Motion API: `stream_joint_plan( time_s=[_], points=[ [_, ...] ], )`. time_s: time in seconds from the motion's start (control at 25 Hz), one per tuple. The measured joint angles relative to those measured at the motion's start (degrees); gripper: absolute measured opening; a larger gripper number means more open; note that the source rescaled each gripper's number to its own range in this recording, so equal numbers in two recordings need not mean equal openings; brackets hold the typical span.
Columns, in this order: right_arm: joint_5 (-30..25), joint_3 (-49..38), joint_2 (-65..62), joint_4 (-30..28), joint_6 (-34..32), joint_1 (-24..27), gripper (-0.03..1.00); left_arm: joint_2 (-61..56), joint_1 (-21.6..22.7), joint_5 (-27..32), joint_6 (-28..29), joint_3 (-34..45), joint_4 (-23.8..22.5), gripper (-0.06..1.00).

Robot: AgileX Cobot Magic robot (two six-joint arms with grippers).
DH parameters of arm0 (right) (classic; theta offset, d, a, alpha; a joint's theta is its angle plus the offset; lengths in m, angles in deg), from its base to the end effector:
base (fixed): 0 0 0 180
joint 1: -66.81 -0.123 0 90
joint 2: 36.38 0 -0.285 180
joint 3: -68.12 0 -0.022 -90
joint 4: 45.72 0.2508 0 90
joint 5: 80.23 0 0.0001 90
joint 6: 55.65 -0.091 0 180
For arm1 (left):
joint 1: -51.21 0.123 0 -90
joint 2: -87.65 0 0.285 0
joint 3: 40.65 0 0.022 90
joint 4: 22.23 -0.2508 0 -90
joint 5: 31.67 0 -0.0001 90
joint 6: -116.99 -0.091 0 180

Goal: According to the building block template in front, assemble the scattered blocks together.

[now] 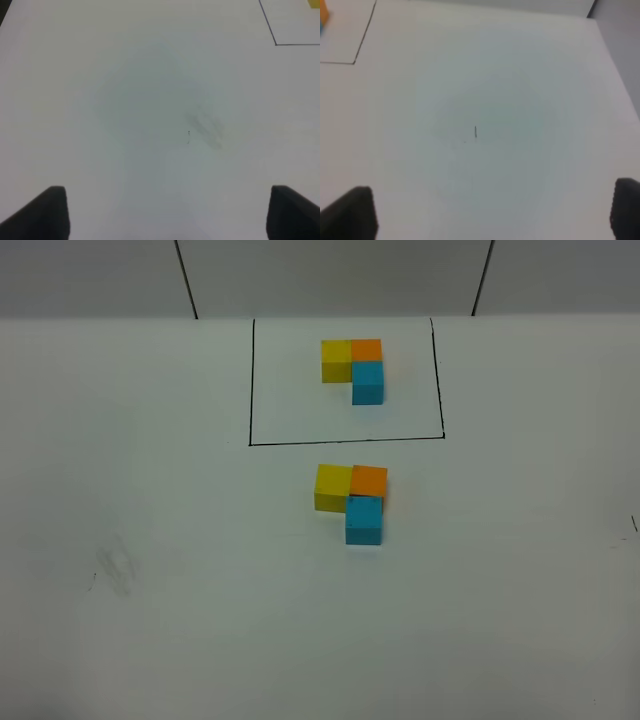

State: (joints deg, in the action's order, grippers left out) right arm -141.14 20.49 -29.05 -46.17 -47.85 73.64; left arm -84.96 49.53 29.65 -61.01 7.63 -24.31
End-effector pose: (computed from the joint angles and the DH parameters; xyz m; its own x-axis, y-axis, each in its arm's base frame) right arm -0.0081 0.0003 0.2816 -0.4464 -0.0870 -0.8906 0.0634 0.9897 -0.1285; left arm -0.0068 0.0031 0.2779 -0.4533 -0.0042 -0.8913 -0.0070 1.0000 -0.0011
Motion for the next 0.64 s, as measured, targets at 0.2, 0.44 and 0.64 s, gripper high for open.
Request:
stream_joint_plan(
  time_s=[0.2,0.44,0.64],
  points=[
    [-0.4,-0.7,0.0,0.5,0.8,0.0,0.79,0.0,0.0,0.0,-0.1,0.0,0.0,0.68],
    [-0.4,-0.7,0.0,0.5,0.9,0.0,0.56,0.0,0.0,0.0,-0.1,0.0,0.0,0.68],
    [-0.4,-0.7,0.0,0.5,0.9,0.0,0.37,0.0,0.0,0.0,-0.1,0.0,0.0,0.68]
  ],
)
